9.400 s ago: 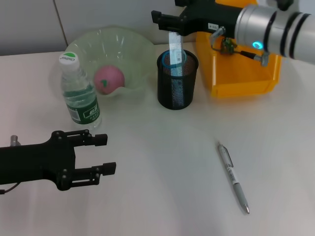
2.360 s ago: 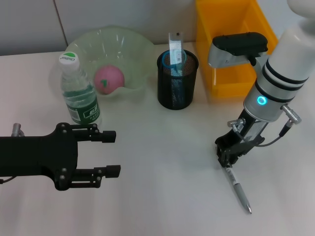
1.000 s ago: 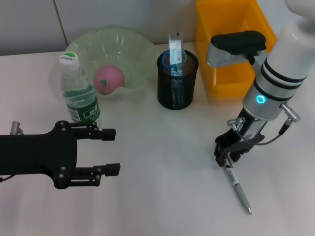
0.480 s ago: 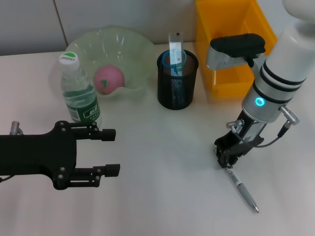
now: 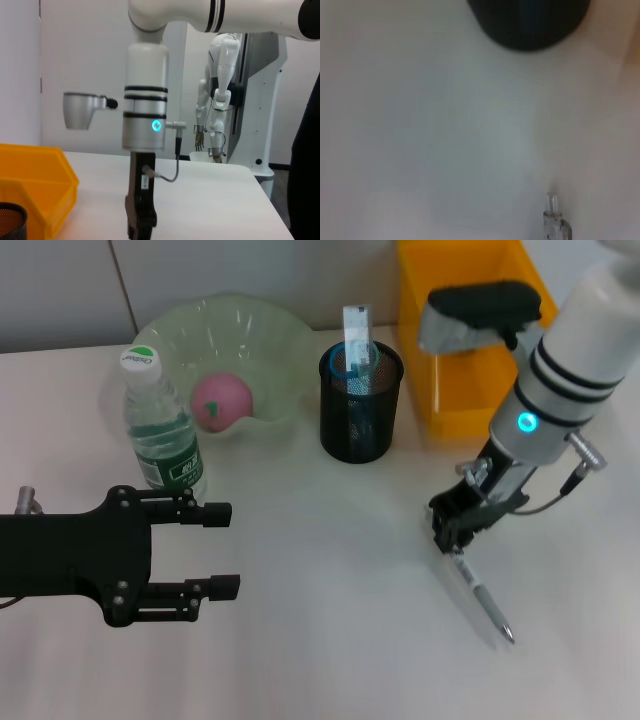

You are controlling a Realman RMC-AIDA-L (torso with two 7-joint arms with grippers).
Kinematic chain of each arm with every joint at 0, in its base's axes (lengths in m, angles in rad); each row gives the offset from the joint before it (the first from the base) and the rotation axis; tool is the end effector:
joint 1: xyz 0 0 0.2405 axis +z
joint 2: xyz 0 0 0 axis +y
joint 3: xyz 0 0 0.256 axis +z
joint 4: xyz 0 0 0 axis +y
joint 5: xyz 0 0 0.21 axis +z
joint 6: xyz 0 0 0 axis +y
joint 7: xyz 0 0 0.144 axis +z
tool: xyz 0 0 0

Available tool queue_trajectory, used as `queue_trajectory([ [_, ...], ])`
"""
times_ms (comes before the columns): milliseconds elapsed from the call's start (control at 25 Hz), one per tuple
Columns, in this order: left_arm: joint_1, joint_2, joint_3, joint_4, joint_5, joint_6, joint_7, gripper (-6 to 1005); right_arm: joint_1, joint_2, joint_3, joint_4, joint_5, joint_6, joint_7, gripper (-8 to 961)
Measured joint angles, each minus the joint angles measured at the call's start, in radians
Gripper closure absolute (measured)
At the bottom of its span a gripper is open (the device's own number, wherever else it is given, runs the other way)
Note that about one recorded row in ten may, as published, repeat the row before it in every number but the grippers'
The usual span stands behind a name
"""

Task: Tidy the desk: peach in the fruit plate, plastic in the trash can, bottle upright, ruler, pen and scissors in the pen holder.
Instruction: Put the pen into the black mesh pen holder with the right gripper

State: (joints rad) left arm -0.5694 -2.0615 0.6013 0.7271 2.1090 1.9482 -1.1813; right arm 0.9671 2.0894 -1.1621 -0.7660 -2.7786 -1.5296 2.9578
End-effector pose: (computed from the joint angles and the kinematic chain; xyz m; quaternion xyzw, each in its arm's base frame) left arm -0.2354 0.2989 0.0243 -0.9620 -0.0443 -0.2691 0.0121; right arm 0.1851 0.3894 -0.0322 -0.7784 0.5609 -0.2315 0.1611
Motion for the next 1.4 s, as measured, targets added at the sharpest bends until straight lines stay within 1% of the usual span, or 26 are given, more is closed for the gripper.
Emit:
queue_trajectory([
  [160,0.000,0.000,0.000,0.002,0.000,0.002,-0.003,242,-0.035,-0.006,0.041,-0.168,0.013,-0.038,-0.003,787],
  [320,0.000,0.000,-0.001,0.002,-0.009,0.010,-0.009,241,-0.111,-0.016,0.066,-0.392,0.104,-0.055,-0.032,780],
  [480,-0.001,-0.002,0.000,0.001,-0.014,0.011,-0.010,241,-0.188,-0.018,0.096,-0.531,0.210,-0.044,-0.109,772],
  [600,-0.003,-0.003,0.000,-0.002,-0.024,0.011,-0.017,240,-0.234,-0.014,0.121,-0.585,0.289,-0.008,-0.194,767],
  [720,-0.003,-0.003,0.000,-0.002,-0.028,0.011,-0.021,240,-0.271,-0.013,0.126,-0.606,0.356,0.057,-0.274,761],
  [840,0.001,-0.003,0.000,-0.004,-0.036,0.011,-0.023,239,-0.293,-0.012,0.120,-0.600,0.408,0.121,-0.359,756],
  [960,0.001,-0.003,0.000,-0.005,-0.036,0.011,-0.023,239,-0.299,-0.012,0.112,-0.587,0.450,0.181,-0.446,750],
  [1000,0.001,-0.003,-0.001,-0.007,-0.037,0.010,-0.023,239,-0.299,-0.012,0.112,-0.587,0.450,0.181,-0.446,749],
  [1120,0.001,-0.004,-0.001,-0.008,-0.038,0.010,-0.023,238,-0.305,-0.010,0.110,-0.577,0.506,0.235,-0.510,743],
  [1160,0.001,-0.004,-0.001,-0.009,-0.038,0.010,-0.023,238,-0.308,-0.009,0.110,-0.556,0.554,0.280,-0.561,741],
  [1200,0.002,-0.005,0.000,-0.011,-0.038,0.009,-0.023,238,-0.308,-0.009,0.110,-0.556,0.554,0.280,-0.561,739],
  [1320,0.003,-0.006,0.000,-0.012,-0.040,0.010,-0.023,238,-0.305,-0.009,0.109,-0.512,0.604,0.336,-0.625,734],
  [1360,0.003,-0.006,0.000,-0.012,-0.040,0.010,-0.023,238,-0.299,-0.009,0.107,-0.477,0.626,0.372,-0.671,732],
  [1400,0.003,-0.007,0.000,-0.019,-0.043,0.010,-0.019,238,-0.299,-0.009,0.107,-0.477,0.626,0.372,-0.671,730],
])
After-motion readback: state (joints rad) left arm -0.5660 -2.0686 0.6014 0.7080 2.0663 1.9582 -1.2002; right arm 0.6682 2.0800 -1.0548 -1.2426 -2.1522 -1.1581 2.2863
